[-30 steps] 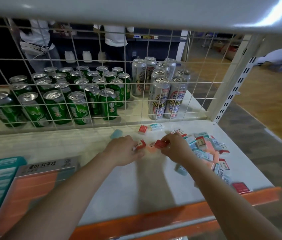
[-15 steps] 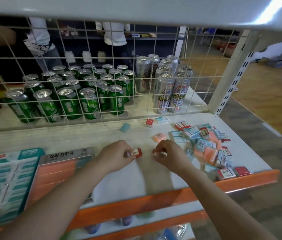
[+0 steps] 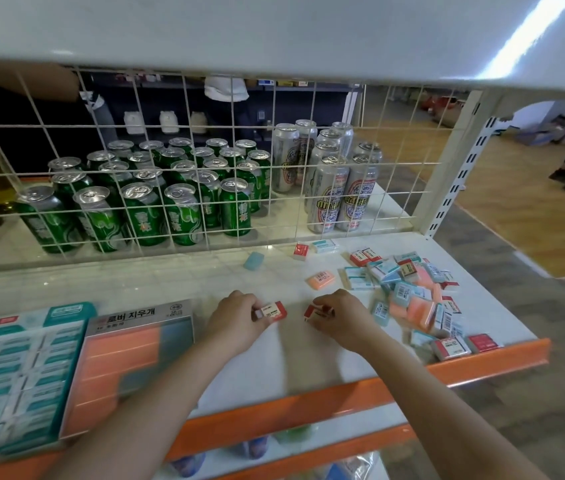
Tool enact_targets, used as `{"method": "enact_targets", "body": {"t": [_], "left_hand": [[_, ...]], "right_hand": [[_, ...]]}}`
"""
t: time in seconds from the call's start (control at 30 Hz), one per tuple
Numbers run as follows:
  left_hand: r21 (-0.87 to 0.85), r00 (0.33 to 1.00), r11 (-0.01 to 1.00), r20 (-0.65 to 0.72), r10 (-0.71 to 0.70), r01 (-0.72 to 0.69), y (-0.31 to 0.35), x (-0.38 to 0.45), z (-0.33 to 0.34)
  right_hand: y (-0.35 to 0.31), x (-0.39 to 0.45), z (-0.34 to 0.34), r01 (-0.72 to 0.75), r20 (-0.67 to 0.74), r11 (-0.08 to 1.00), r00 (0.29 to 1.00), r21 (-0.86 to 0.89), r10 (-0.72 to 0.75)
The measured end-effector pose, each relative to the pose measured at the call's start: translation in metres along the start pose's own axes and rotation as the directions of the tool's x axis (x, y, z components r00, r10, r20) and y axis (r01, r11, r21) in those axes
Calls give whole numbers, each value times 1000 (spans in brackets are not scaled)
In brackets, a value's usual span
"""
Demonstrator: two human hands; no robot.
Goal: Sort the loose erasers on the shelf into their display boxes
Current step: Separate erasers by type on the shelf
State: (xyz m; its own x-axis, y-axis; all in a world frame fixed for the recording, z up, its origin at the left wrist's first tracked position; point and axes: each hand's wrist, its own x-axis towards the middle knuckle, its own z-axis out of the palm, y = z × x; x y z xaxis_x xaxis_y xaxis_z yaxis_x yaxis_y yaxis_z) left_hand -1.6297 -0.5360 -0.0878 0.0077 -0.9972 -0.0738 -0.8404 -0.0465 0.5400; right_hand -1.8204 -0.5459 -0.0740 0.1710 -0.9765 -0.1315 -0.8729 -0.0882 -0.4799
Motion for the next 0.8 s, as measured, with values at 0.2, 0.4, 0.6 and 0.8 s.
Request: {"method": "enact_targets", "body": {"t": [0.2,0.4,0.6,0.8], "left_hand": [[-88,1000,996,-21,-23,21,0,-5,-2],[-174,996,984,-71,-51,38,-4,-10,-6],[-346,992,938,-102,-67,28,-4,-16,-11],[-514,991,858,-102,-82,18,-1,-23,-15]], "right_hand": [[-13,4,-2,30,14,999,999,14,-30],[-15,3,-6,53,-28,999,998,-7,-53],[-17,1,-13,59,-158,980,987,191,-28],[-15,-10,-14,66,-187,881,982,469,26]]}}
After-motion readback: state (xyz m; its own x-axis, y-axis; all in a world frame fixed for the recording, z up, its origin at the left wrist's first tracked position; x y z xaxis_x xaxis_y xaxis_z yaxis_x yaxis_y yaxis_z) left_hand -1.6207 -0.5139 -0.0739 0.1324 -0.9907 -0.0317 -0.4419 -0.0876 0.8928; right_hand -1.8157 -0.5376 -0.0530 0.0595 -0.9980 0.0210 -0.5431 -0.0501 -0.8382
